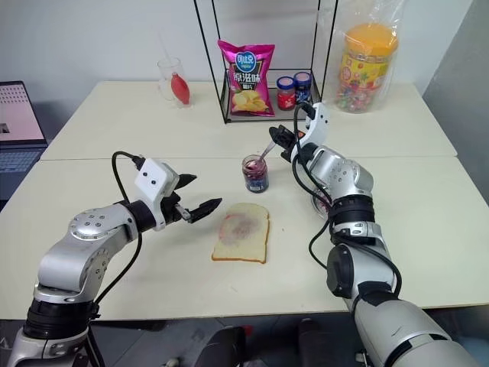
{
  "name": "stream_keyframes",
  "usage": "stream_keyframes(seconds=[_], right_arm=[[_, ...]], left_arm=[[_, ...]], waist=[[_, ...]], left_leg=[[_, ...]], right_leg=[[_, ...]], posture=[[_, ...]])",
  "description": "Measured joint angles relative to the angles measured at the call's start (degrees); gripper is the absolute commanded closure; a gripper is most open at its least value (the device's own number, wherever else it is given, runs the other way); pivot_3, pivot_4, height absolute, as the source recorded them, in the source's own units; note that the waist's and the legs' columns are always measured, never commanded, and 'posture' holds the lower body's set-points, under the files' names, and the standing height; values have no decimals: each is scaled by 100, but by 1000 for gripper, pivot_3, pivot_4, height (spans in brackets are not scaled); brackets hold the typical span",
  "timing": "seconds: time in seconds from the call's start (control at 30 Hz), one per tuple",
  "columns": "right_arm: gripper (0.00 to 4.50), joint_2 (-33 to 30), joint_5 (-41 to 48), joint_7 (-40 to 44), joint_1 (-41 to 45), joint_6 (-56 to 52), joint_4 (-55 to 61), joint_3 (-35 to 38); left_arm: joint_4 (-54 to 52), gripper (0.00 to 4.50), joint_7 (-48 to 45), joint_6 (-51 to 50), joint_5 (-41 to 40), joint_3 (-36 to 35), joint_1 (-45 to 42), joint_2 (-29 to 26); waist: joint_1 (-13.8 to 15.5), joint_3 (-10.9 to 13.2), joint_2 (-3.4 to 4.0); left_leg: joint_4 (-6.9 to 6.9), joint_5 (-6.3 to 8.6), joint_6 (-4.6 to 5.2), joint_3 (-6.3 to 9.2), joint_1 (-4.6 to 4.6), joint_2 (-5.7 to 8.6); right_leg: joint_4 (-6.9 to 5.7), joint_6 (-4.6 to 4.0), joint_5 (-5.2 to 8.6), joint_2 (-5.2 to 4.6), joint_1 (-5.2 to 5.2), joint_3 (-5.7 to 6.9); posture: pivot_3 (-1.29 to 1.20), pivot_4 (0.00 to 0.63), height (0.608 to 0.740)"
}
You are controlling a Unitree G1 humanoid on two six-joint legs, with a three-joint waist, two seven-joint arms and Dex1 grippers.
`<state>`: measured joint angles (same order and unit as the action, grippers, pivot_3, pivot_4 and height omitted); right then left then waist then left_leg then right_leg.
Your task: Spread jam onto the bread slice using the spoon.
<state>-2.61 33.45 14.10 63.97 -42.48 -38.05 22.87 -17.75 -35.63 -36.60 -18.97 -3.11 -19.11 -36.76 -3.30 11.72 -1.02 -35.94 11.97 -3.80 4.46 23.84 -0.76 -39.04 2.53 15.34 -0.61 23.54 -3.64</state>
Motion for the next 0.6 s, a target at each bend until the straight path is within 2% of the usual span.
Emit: stream_keyframes(seconds=[0.6], right_arm=[[4494,-114,558,-338,150,-221,-67,483]], left_arm=[[32,0,-6,153,8,8,-124,51]], waist=[[1,0,0]], left_leg=[[0,0,0,0,0,0]], right_leg=[[0,0,0,0,0,1]], posture=[[0,150,740]])
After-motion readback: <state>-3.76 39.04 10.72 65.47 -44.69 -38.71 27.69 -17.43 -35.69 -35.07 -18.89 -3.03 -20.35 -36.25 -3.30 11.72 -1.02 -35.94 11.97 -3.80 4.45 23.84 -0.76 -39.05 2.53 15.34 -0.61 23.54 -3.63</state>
